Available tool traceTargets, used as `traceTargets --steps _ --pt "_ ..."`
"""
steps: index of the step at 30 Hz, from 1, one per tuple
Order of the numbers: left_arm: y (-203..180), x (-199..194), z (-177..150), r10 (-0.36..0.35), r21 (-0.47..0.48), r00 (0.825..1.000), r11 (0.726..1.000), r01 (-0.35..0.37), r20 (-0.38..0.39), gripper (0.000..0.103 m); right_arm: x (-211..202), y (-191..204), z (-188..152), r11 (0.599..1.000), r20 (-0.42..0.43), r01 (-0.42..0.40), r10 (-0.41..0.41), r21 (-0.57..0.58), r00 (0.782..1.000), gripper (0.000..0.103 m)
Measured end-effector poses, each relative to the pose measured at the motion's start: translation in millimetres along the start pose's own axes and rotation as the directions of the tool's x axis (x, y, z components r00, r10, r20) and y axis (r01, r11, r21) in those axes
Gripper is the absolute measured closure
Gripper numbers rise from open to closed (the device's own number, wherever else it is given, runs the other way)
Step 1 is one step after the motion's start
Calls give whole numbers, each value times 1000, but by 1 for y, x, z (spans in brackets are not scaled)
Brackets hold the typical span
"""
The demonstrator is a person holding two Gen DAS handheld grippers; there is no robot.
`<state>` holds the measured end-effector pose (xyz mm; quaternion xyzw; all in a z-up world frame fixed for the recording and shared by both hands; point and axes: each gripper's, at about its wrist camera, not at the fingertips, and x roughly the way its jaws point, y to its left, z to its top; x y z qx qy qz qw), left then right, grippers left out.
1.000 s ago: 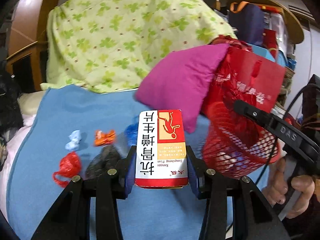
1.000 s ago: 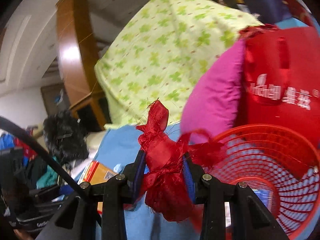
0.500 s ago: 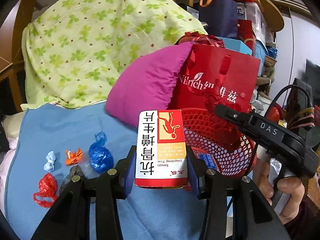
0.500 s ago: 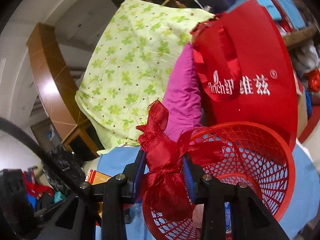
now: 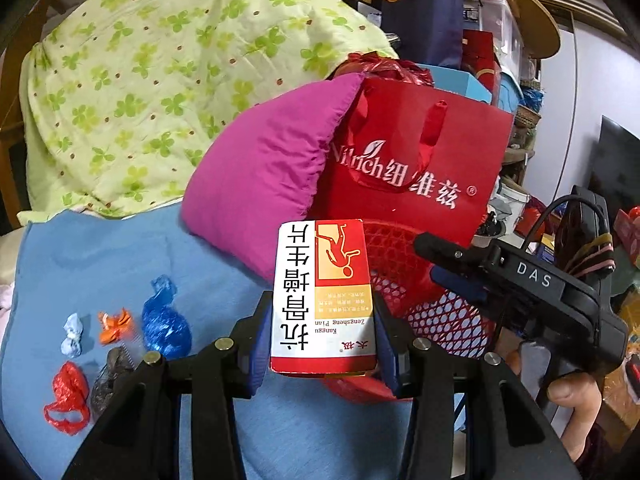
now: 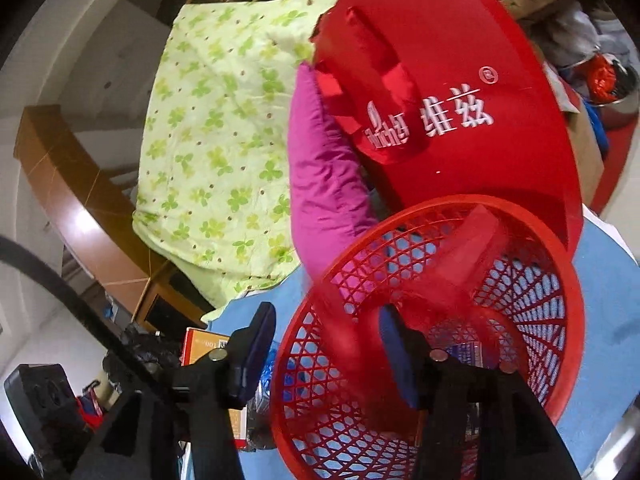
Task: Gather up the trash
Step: 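Open the right tool over the basket while the left tool drops the medicine box in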
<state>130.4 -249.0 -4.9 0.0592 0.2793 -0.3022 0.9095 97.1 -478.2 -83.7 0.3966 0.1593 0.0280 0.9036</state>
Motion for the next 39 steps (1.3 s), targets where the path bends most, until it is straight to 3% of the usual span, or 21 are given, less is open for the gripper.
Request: traceTargets --steps 6,8,10,14,20,24,28,34,39 --pt "-17 11 6 -33 28 999 999 33 -4 52 -15 -6 7 1000 84 20 -21 21 996 41" --pt "-21 13 7 -39 41 999 998 39 -1 43 -19 -6 9 999 111 38 -40 16 993 41" --pt "-25 12 4 -32 58 999 998 31 9 41 -21 -7 11 999 123 40 -42 21 992 41" --pt "-21 12 -6 25 81 1000 996 -25 6 34 -19 -4 9 999 118 34 -36 21 992 41" --pt "21 7 -25 143 31 990 989 -143 -17 31 -14 23 -2 997 133 22 -12 -77 991 41" --pt "57 -1 -37 271 9 962 963 -271 -16 30 -5 52 -16 985 126 -13 35 -171 991 42" --pt "89 -10 -44 345 -28 938 938 -346 -16 29 6 86 -37 956 121 -29 67 -293 990 42" --pt "122 -19 -56 413 -50 911 909 -413 -16 29 26 137 -77 879 70 -73 120 -472 990 41" --pt "138 -23 -65 442 -52 897 896 -442 -17 29 51 148 -98 875 -9 -91 99 -476 995 41"
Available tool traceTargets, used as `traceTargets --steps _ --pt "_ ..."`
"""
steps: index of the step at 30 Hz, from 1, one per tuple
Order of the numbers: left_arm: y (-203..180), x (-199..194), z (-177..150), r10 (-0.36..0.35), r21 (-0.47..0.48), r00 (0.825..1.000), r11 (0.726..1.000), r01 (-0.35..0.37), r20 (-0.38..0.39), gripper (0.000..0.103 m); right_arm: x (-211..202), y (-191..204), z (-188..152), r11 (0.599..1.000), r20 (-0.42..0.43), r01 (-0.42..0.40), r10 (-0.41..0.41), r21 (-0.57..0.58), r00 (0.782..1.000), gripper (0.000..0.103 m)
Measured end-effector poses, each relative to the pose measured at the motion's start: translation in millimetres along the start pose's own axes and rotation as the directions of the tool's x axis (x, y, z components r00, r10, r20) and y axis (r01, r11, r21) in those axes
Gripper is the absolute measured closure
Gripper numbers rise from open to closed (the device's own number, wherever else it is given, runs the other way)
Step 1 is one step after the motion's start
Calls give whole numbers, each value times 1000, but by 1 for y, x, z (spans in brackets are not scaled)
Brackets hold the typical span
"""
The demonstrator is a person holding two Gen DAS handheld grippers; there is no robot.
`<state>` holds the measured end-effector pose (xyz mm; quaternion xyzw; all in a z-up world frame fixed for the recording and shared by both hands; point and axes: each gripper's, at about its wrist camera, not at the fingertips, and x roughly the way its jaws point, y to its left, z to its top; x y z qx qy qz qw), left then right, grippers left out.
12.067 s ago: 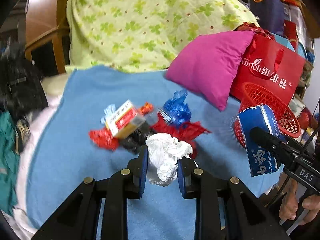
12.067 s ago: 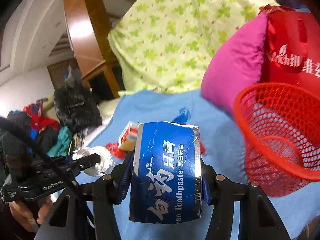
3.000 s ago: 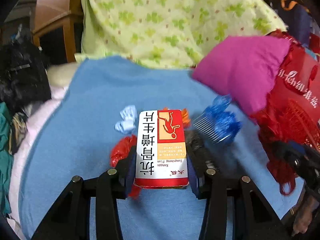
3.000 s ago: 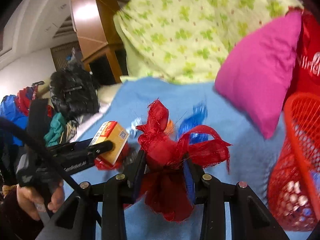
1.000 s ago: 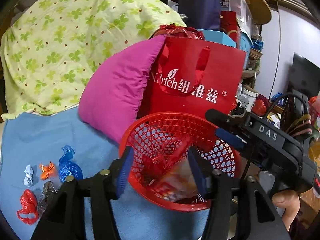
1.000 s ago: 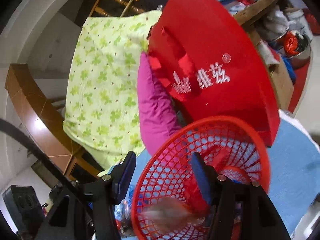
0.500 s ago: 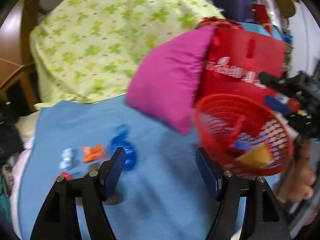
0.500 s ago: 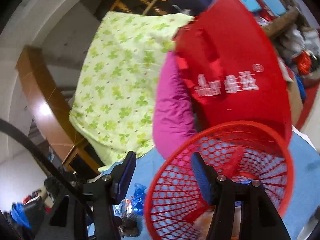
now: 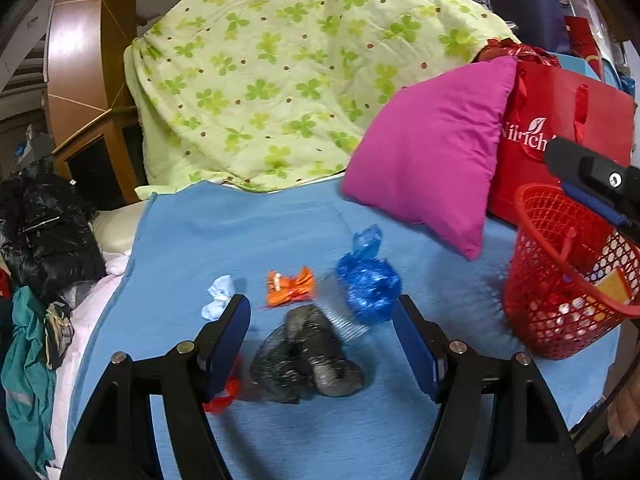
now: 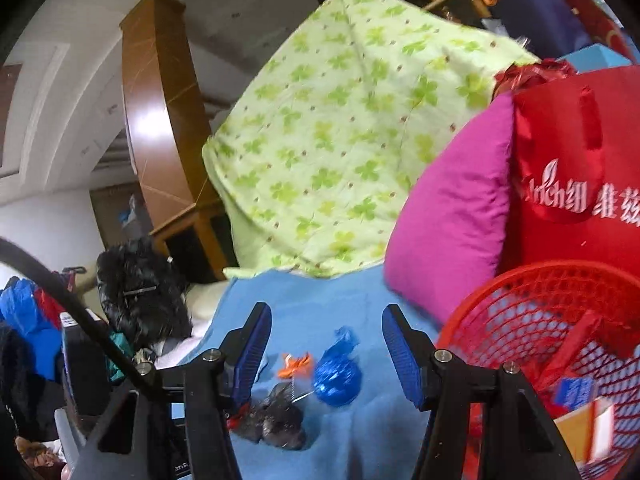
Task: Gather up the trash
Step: 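Open the right tool over the basket while the left tool drops the medicine box in, then move both tools back over the black and red plastic bags on the blanket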
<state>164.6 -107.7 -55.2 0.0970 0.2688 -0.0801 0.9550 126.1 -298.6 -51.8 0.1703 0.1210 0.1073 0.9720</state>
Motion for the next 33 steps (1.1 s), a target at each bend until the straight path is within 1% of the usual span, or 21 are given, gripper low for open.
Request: traceTargets --steps 4,7,9,18,25,33 --pt "12 5 -7 17 -17 1000 1000 -17 -14 28 21 -2 -8 998 -76 54 -52 29 996 41" --pt "22 11 -12 29 -33 999 999 -30 -26 28 31 -4 -13 996 -124 78 -72 44 990 41" --pt "29 15 -15 39 -45 999 998 -40 -35 28 36 -3 -17 996 -143 88 -82 35 986 41" --pt "53 32 -31 63 -98 995 993 -70 -75 28 58 12 -33 998 -206 65 -68 -22 976 41" --pt "61 38 -37 66 -105 994 992 -75 -83 28 71 22 -41 998 -236 53 -59 -29 970 41" --pt "68 38 -40 69 -110 994 991 -78 -81 28 78 23 -48 998 -263 56 -61 -24 963 41"
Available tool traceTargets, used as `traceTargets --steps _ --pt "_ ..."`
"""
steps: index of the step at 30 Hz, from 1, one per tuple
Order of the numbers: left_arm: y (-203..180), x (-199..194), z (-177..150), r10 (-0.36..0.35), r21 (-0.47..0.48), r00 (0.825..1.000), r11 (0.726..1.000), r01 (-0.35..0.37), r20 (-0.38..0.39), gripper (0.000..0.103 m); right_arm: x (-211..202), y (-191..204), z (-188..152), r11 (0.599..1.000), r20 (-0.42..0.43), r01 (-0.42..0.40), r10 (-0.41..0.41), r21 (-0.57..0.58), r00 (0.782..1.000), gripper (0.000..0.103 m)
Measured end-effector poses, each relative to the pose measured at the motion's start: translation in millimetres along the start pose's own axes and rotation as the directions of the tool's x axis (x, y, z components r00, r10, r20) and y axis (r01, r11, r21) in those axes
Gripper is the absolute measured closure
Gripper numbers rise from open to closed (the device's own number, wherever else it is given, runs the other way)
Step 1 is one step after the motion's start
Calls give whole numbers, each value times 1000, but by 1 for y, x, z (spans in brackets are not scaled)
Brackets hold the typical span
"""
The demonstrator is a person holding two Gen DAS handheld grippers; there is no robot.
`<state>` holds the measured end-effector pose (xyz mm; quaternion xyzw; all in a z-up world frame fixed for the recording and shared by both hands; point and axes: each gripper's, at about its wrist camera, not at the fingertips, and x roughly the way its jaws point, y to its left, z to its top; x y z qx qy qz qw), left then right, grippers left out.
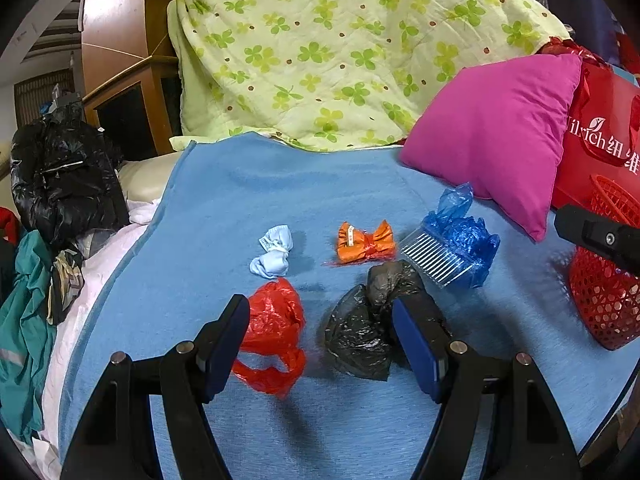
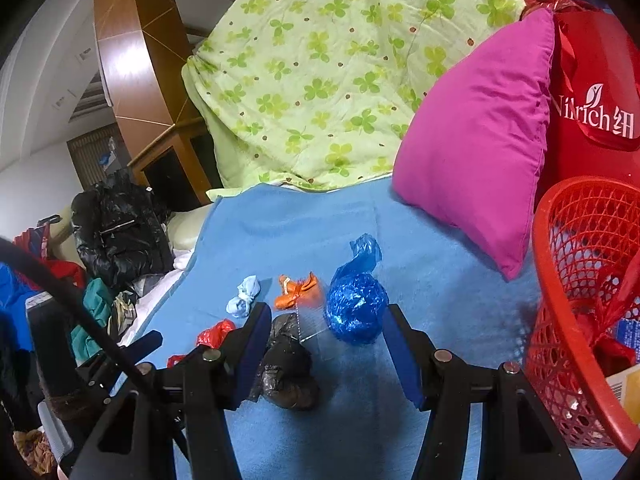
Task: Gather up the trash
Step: 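Move both tools back over the black and red plastic bags on the blanket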
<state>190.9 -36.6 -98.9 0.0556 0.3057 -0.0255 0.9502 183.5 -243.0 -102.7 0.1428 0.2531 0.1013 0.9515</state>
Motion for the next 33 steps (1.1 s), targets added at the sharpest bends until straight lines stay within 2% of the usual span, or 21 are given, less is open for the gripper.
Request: traceTargets --steps 17,33 --pt "48 2 -5 47 -75 999 996 -47 -11 28 25 21 -13 1000 -59 -19 17 -22 998 41" --pt "73 3 -12 77 -99 997 992 -79 -23 28 52 48 -22 998 -104 -59 55 -36 993 41"
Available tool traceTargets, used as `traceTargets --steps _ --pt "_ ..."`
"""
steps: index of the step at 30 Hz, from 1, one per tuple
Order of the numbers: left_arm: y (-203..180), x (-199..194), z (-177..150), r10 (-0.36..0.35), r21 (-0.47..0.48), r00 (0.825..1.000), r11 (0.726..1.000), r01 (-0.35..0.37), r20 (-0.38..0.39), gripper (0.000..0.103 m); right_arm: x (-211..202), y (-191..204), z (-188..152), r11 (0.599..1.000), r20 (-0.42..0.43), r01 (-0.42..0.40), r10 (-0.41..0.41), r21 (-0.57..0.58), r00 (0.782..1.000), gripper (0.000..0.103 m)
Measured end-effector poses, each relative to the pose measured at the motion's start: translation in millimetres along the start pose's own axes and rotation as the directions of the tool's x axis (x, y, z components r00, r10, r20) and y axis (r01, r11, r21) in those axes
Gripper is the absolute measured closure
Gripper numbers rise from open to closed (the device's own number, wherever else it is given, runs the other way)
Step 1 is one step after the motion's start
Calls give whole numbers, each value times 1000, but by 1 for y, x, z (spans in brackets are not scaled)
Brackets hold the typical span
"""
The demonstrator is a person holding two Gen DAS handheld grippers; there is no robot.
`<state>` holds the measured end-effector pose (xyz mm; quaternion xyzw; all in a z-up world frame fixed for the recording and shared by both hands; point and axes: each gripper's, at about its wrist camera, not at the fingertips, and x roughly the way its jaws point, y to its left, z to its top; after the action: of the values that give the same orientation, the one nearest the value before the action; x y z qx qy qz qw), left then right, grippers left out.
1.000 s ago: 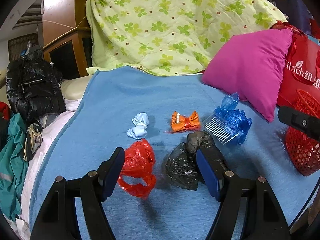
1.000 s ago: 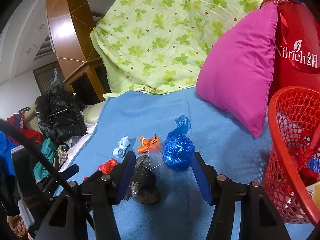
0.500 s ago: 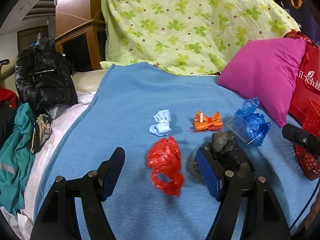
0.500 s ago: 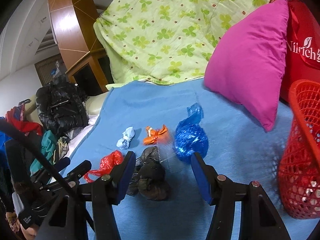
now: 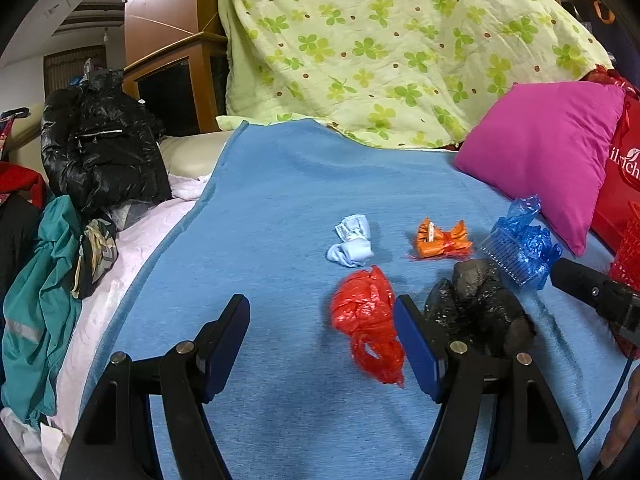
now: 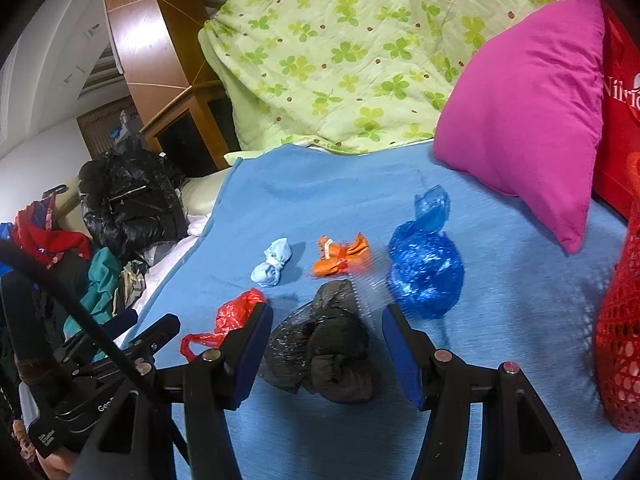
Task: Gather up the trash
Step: 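Move both tools back over the black and red plastic bags on the blanket, then grasp the black plastic bag with the right tool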
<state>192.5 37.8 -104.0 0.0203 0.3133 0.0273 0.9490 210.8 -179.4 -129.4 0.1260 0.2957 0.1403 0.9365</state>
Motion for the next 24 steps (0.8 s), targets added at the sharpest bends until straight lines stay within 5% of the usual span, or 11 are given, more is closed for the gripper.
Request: traceTargets --steps 6,16,24 --pt "7 3 -1 -2 -11 1000 1000 2 -14 28 9 2 -1 1000 -17 -18 18 21 1000 41" --pt "20 29 -7 -46 -76 989 996 35 -137 28 32 -39 -1 962 -96 -60 88 265 992 41" --pt "21 41 -14 -46 -88 977 996 28 -207 28 67 -30 -9 969 -199 8 43 247 979 42"
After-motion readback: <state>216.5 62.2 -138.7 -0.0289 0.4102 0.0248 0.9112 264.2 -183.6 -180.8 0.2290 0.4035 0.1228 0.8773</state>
